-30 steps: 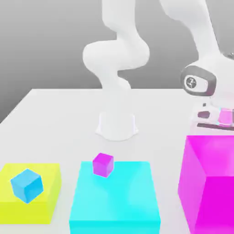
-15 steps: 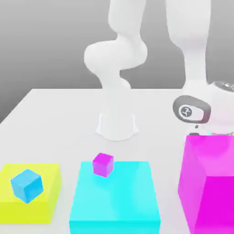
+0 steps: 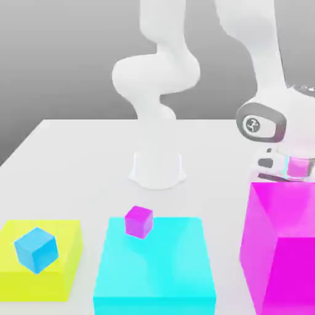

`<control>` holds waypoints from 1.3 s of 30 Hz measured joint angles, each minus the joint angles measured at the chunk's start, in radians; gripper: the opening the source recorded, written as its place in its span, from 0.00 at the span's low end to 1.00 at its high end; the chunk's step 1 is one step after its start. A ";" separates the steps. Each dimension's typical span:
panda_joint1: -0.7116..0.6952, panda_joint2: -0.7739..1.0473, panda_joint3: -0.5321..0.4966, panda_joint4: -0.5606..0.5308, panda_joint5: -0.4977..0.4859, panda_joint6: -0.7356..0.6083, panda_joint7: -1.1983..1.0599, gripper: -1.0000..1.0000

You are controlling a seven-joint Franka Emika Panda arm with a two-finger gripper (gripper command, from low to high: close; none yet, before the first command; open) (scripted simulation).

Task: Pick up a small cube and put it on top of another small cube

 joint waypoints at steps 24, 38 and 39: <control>-0.092 -0.414 -0.218 0.102 0.132 -0.574 -0.830 0.00; -0.480 -0.556 -0.432 -0.143 0.120 -0.390 -0.501 0.00; -0.493 -0.559 -0.424 -0.166 0.116 -0.384 -0.471 0.00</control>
